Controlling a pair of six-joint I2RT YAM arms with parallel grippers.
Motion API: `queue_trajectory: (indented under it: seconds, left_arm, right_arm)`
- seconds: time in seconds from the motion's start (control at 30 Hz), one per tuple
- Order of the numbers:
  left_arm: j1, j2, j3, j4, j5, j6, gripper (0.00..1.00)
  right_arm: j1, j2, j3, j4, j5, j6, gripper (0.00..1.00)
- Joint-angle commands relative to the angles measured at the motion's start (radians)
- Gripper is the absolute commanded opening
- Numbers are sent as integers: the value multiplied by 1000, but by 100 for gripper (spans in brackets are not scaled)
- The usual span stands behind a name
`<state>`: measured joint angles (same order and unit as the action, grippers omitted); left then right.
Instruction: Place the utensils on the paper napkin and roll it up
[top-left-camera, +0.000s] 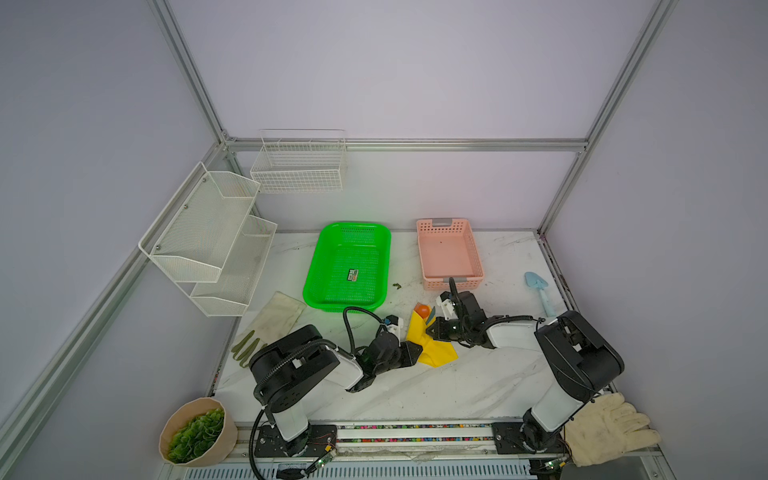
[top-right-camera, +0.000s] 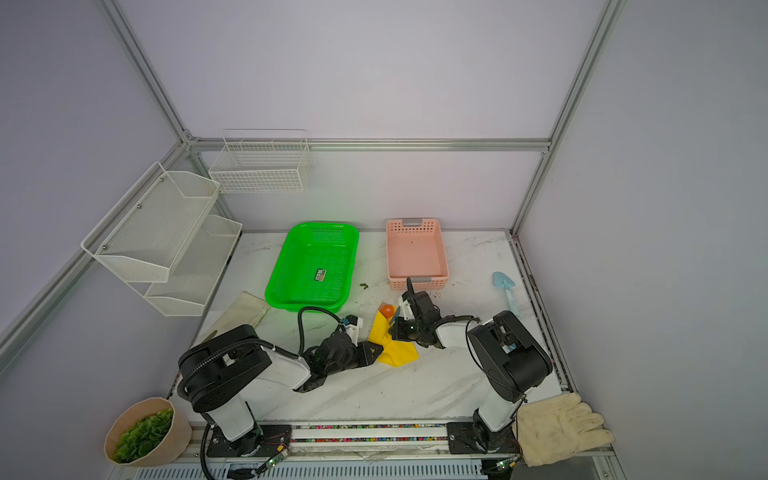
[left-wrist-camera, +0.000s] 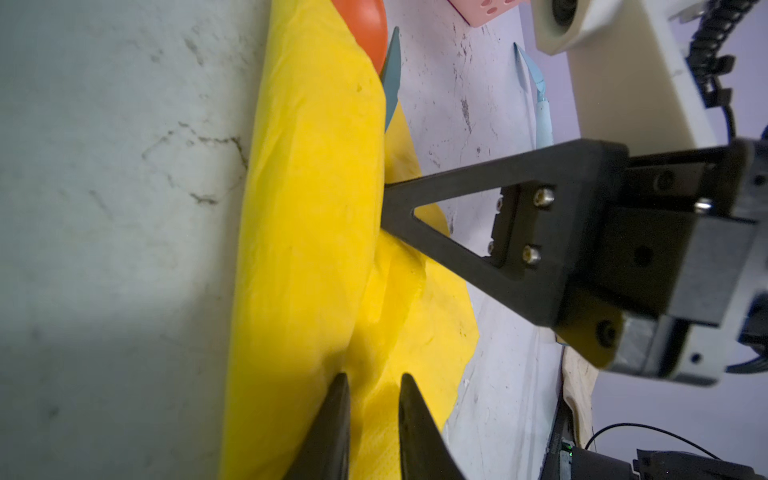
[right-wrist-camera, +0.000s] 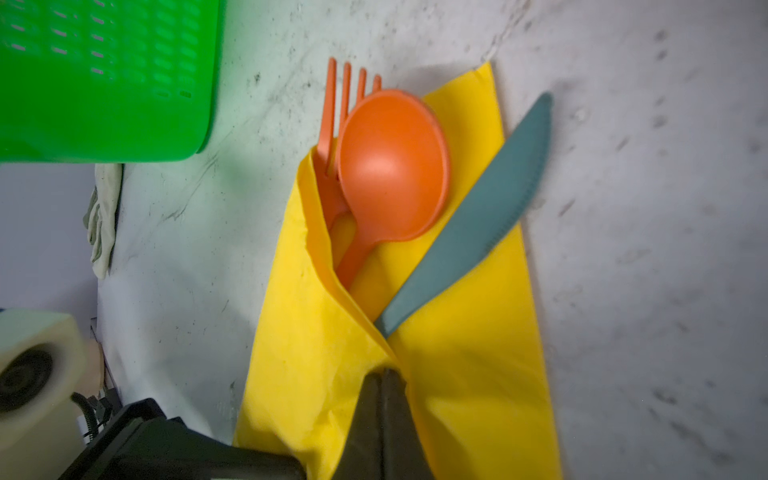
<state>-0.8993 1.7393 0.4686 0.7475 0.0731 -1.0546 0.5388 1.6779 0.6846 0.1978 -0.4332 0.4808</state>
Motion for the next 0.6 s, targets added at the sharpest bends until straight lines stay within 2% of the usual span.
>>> queue_trajectory:
  seconds: [0.0, 0.1, 0.23, 0.33, 0.57]
  left_arm:
    - [-8, 16, -39, 18, -1, -18, 22]
    - [-7, 15, -45, 18, -4, -22, 22]
    - [-7, 16, -48, 18, -2, -28, 22]
    - [-6, 20, -51, 18, -4, -37, 22]
    - [-7, 20, -50, 13, -6, -45, 21]
  right_arm:
    - [4, 18, -16, -168, 70, -25, 3]
    - [4, -6, 7, -194, 70, -32, 4]
    - [4, -70, 55, -247, 69, -44, 12]
    - [4, -132, 101, -294, 82, -44, 14]
    - [22, -187, 109, -277, 46, -18, 17]
